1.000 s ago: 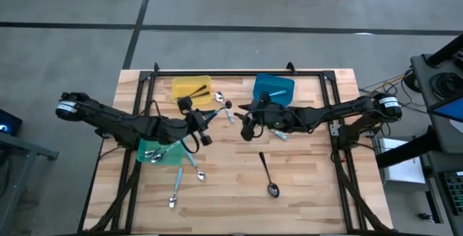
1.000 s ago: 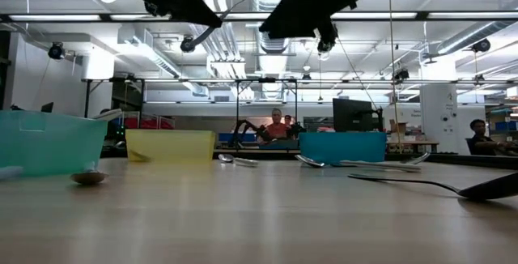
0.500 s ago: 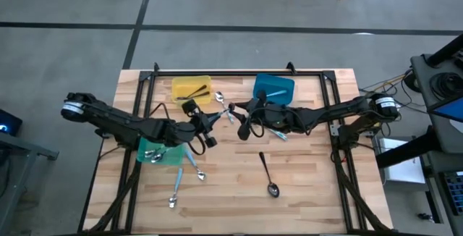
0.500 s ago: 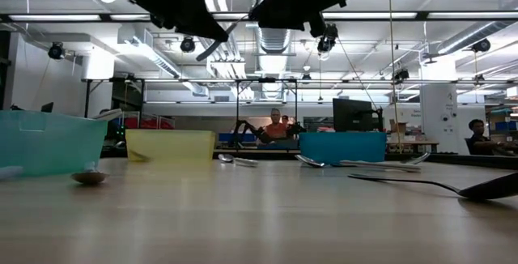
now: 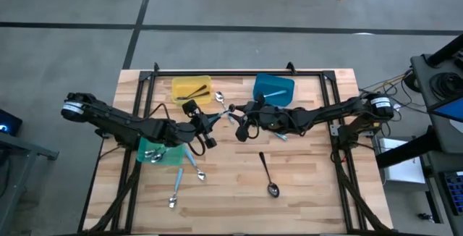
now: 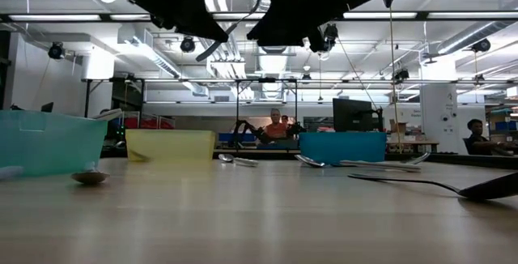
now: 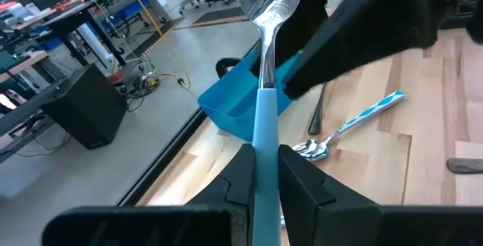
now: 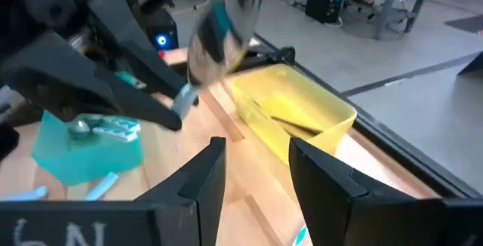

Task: Sort silverware by color (type)
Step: Put the blue spoon into the blue bin

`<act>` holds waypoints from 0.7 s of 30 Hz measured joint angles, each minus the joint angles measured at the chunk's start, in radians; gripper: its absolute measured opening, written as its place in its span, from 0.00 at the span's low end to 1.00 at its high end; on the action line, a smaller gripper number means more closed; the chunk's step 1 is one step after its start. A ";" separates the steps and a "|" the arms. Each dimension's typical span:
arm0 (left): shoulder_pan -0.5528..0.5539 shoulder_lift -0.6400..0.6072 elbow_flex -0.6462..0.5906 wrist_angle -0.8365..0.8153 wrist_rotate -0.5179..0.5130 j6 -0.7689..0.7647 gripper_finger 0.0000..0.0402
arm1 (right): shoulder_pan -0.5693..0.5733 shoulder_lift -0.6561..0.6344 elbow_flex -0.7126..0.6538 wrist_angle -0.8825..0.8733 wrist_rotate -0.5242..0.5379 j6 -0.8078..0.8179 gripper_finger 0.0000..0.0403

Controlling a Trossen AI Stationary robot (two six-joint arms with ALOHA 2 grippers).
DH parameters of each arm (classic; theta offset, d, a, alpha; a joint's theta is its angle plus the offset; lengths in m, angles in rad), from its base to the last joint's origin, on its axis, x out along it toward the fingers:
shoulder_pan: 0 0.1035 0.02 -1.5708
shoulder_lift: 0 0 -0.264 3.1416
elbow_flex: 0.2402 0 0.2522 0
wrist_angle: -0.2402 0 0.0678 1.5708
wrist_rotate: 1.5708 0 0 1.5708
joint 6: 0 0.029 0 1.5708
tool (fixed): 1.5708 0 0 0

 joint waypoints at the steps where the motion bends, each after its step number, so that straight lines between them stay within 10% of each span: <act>1: 0.000 0.000 0.000 0.000 0.000 0.000 0.06 | 0.000 0.007 0.000 0.005 0.000 0.014 0.34; 21: 0.000 0.039 0.000 -0.043 -0.184 0.001 0.05 | -0.006 0.009 0.003 0.163 -0.087 0.158 0.57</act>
